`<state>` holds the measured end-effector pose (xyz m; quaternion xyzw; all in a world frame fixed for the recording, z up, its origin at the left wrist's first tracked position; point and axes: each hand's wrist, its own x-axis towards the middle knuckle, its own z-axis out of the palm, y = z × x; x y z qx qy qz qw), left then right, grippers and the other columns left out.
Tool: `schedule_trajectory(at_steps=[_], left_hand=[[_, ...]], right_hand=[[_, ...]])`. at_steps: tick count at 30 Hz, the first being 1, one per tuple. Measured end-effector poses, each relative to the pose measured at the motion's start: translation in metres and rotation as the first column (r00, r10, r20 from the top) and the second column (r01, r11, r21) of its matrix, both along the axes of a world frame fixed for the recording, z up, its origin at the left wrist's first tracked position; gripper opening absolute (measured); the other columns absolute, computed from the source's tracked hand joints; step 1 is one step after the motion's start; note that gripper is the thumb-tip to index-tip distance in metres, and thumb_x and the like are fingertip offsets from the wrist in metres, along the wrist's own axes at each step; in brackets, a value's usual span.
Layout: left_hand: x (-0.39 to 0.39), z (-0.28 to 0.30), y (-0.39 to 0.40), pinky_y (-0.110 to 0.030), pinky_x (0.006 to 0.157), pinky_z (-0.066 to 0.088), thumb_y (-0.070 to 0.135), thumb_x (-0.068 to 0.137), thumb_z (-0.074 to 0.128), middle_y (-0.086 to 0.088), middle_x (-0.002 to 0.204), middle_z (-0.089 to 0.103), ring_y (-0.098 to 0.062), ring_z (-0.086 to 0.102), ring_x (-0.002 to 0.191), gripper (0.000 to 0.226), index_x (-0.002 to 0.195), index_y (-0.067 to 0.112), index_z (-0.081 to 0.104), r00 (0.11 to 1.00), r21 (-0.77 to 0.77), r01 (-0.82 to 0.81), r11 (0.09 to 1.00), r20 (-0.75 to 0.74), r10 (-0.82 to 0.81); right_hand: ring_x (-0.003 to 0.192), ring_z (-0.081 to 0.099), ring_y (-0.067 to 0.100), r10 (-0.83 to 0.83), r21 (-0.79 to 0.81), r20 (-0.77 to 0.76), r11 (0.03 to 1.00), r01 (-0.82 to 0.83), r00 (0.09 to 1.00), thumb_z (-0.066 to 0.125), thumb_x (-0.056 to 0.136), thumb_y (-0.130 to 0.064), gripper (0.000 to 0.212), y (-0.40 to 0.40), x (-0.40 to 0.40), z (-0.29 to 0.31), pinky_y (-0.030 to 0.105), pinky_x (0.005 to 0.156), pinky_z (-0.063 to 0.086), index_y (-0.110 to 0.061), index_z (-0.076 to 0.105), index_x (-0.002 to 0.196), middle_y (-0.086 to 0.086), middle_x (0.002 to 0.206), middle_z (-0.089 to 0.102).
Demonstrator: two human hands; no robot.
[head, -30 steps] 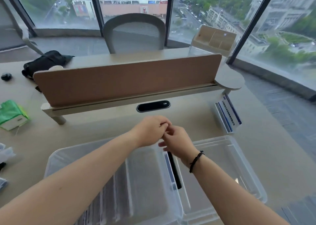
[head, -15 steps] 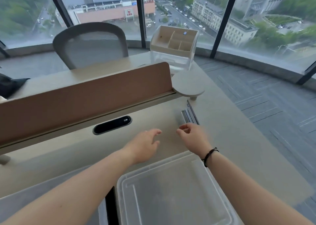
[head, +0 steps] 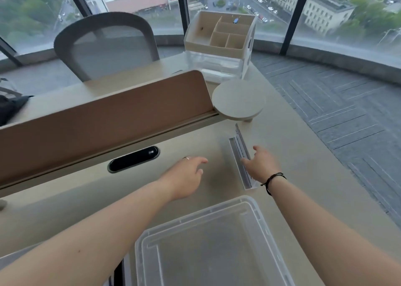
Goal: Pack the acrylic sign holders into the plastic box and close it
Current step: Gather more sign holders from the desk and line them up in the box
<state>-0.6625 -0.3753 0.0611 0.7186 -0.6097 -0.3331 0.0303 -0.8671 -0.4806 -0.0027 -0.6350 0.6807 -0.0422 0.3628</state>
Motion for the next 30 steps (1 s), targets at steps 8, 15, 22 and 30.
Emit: schedule_trajectory(at_steps=[8, 15, 22, 30], left_hand=[[-0.011, -0.01, -0.016, -0.028, 0.109, 0.031, 0.028, 0.101, 0.042, 0.002, 0.155, 0.037, -0.019, 0.04, 0.138, 0.045, 0.146, 0.028, 0.039, 1.0, 0.019, -0.021, 1.0, -0.015, 0.021], [-0.005, -0.007, -0.018, -0.029, 0.111, 0.031, 0.03, 0.099, 0.046, 0.003, 0.156, 0.035, -0.017, 0.036, 0.142, 0.05, 0.148, 0.029, 0.036, 1.0, 0.004, -0.01, 1.0, -0.007, 0.01], [0.001, 0.002, -0.007, -0.036, 0.123, 0.011, 0.026, 0.097, 0.048, 0.002, 0.166, 0.002, -0.016, 0.002, 0.153, 0.068, 0.154, 0.036, 0.013, 0.987, -0.133, 0.095, 0.987, 0.14, -0.076], [0.052, 0.033, 0.032, -0.052, 0.116, 0.028, 0.012, 0.076, 0.069, -0.016, 0.122, 0.054, -0.038, 0.047, 0.125, 0.051, 0.122, 0.023, 0.051, 0.874, -0.615, 0.365, 0.699, 0.485, -0.03]], right_hand=[[0.098, 0.061, 0.037, 0.037, 0.06, -0.02, 0.998, -0.036, 0.999, 0.046, 0.09, -0.008, 0.014, -0.01, 0.004, -0.036, 0.029, 0.072, 0.041, -0.01, 0.059, 0.093, 0.02, 0.107, 0.067], [0.082, 0.055, 0.034, 0.067, 0.003, 0.005, 0.998, -0.067, 0.998, 0.045, 0.089, -0.008, 0.013, -0.01, -0.002, -0.036, 0.029, 0.066, 0.038, -0.009, 0.057, 0.084, 0.018, 0.093, 0.065], [0.091, 0.062, 0.041, 0.358, -0.185, -0.011, 0.917, -0.354, 0.933, 0.049, 0.096, -0.018, 0.017, 0.017, 0.006, 0.029, 0.037, 0.067, 0.046, -0.013, 0.064, 0.103, 0.017, 0.092, 0.069], [0.068, 0.054, 0.03, 0.526, -0.189, 0.045, 0.839, -0.51, 0.849, 0.046, 0.098, -0.021, 0.017, 0.079, 0.052, 0.104, 0.034, 0.056, 0.035, -0.011, 0.054, 0.086, 0.003, 0.068, 0.056]])
